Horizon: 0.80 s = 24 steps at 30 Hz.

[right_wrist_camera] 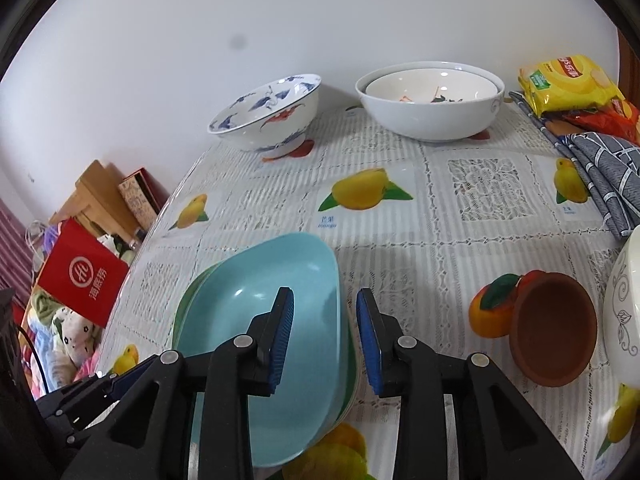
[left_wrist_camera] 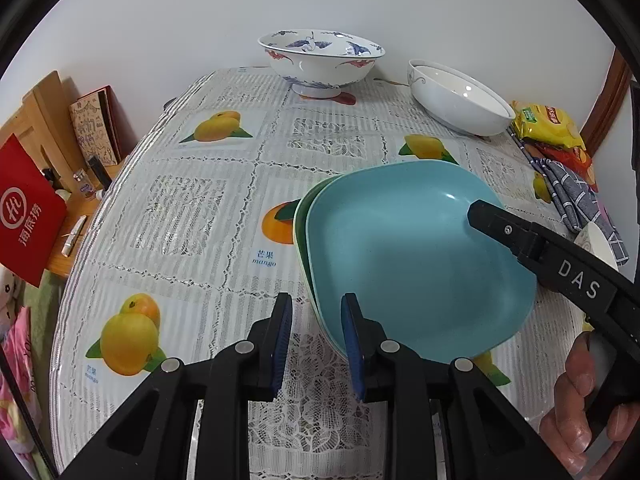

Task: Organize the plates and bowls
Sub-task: 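Lower the blue plate onto the green plate and open both grippers, then move both grippers away from the plates toward the terracotta bowls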

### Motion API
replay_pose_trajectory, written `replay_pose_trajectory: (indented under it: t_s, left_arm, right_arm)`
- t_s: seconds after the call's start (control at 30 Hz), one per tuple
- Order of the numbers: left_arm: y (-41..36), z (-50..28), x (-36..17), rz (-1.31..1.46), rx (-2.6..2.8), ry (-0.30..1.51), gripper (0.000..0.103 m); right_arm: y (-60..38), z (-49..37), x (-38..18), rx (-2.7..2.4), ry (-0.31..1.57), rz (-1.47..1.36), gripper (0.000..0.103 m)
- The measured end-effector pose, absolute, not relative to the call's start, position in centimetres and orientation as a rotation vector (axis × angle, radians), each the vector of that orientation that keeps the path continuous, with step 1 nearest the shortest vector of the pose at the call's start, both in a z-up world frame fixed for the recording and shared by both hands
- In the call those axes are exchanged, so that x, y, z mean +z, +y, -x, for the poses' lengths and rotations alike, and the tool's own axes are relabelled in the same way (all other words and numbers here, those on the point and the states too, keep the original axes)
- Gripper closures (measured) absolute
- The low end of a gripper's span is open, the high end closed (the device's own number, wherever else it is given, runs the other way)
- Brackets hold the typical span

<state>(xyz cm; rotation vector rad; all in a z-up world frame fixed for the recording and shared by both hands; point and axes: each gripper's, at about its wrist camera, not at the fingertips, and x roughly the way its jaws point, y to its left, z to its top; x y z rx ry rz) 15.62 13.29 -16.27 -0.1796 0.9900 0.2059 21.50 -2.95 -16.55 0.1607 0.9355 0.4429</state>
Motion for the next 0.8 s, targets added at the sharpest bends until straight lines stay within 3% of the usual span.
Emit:
replay_pose_trajectory:
  t_s: [0.3, 0.37, 0.63, 0.8]
  left_arm:
    - [12.9, -13.9, -13.6, 0.16, 0.201, 0.956, 0.074]
    - [12.5, -13.4, -12.7, 0.155, 0.19, 0.941, 0.068]
    - [9.8, -11.8, -9.3, 0.126, 0.14, 0.878, 0.061]
    - [7.6, -11.2, -8.4, 0.103, 0.114, 0.866, 0.061]
  right_arm:
    - [-5.0, -19.5, -14.9, 0.396, 0.925, -0.175, 0.07]
    - [-5.9, -18.5, -13.6, 0.375, 0.903, -0.163, 0.067]
    - [-11.1, -14.6, -8.7, 0.185, 0.755, -0.107, 0.036]
    - [-15.3, -12.7, -8.3, 0.092, 0.705, -0.151, 0.03]
